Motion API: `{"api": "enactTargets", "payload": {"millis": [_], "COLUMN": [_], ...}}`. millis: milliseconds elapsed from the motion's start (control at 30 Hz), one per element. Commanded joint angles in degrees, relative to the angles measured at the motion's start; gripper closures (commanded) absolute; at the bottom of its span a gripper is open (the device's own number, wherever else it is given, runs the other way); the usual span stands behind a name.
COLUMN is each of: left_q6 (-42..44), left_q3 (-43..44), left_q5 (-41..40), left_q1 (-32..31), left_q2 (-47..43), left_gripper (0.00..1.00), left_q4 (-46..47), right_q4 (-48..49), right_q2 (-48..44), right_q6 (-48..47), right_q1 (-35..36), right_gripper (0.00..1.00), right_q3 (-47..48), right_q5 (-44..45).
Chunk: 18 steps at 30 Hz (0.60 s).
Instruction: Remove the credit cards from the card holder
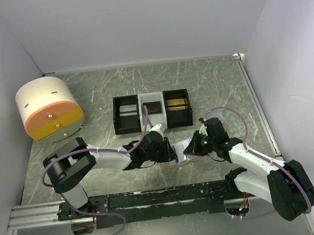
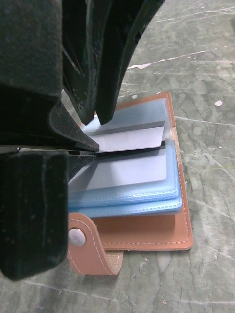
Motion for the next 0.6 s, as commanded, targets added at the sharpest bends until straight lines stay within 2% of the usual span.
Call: {"api": "enactTargets", "payload": {"millis": [0,167,400,567], "left_q6": [-1.4,-2.4,-2.1,-1.8], "left_q3": [-0.6,0.3,0.3,0.5], "left_q5": [-0.9,-4.9,-4.5,-4.5], "left_q1": [-0.4,-0.5,-0.5,-0.6], "left_q2": [2.0,1.6,2.1,1.9], "left_gripper": [0.65,0.71,0.75,0.76], "left_q4": [-1.2,-7.7,-7.6,-7.7], "right_q4": [0.1,2.4,6.6,7.3], "right_q2": [-0.5,-0.2,0.4,2.5], "right_q6": [0.5,0.9,2.5,1.7], "right_q1": [-0.3,-0.4,-0.4,-0.4], "right_gripper": [1.0,0.99,0.87,0.86], "right_q3": [-0.3,-0.3,-1.3,-0.6], "right_q5": [-0.4,-3.4,-6.3,-6.6]}}
